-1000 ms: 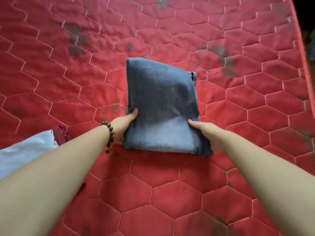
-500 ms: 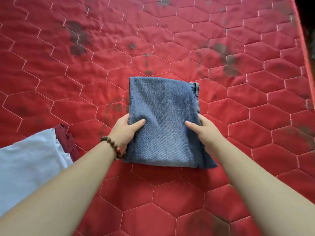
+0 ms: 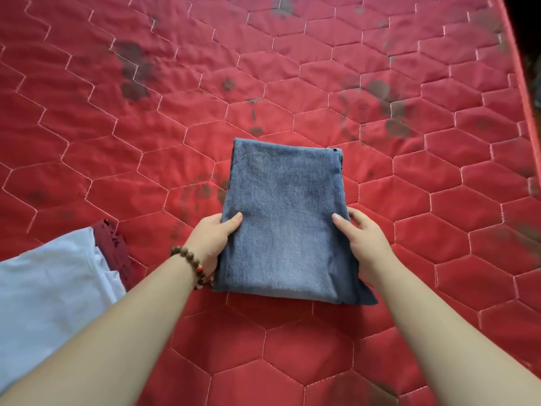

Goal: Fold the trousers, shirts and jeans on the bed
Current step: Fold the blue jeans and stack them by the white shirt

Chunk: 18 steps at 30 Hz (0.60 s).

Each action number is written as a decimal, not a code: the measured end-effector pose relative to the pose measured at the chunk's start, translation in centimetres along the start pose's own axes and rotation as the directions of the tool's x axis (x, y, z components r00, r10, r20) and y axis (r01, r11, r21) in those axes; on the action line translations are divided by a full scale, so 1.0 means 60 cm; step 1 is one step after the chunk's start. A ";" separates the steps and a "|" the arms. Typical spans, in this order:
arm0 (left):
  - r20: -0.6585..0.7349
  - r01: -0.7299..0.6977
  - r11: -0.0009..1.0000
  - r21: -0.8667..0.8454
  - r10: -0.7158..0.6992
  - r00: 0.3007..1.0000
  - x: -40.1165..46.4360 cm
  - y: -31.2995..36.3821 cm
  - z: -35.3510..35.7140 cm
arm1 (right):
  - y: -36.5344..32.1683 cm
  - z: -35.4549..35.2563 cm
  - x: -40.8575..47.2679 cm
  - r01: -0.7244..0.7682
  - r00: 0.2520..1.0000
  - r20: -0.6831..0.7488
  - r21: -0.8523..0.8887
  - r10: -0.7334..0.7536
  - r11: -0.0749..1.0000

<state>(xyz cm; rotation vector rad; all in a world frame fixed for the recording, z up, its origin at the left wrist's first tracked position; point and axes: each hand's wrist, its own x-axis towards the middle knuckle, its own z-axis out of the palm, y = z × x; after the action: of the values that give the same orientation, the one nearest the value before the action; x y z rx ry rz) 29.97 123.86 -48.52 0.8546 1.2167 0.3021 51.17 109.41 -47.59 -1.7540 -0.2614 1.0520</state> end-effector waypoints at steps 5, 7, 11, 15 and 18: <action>-0.155 -0.248 0.881 0.402 0.333 0.930 0.029 0.043 0.018 | -0.056 0.017 0.059 0.046 0.999 -0.010 -0.004 -0.046 0.999; -0.185 -0.252 0.833 0.492 0.383 0.905 0.039 0.054 0.032 | -0.077 0.027 0.079 0.116 0.991 -0.051 -0.150 -0.125 0.982; -0.223 -0.325 0.509 0.797 0.748 0.625 0.027 0.059 0.043 | -0.085 0.052 0.075 0.133 0.845 -0.285 -0.705 -0.451 0.696; 0.387 -0.436 -0.161 0.885 0.776 0.498 0.043 0.055 0.084 | -0.068 0.113 0.064 0.400 0.716 0.199 -0.903 -0.670 0.159; 0.459 -0.348 -0.300 0.888 0.556 0.693 0.085 0.046 0.089 | -0.039 0.141 0.088 0.449 0.809 0.430 -0.892 -0.402 -0.050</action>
<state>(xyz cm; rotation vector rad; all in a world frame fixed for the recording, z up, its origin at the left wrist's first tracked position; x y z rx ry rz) 37.23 126.71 -49.62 2.8598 0.9852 -0.0074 48.63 119.25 -49.15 -2.4936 -1.8632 0.2639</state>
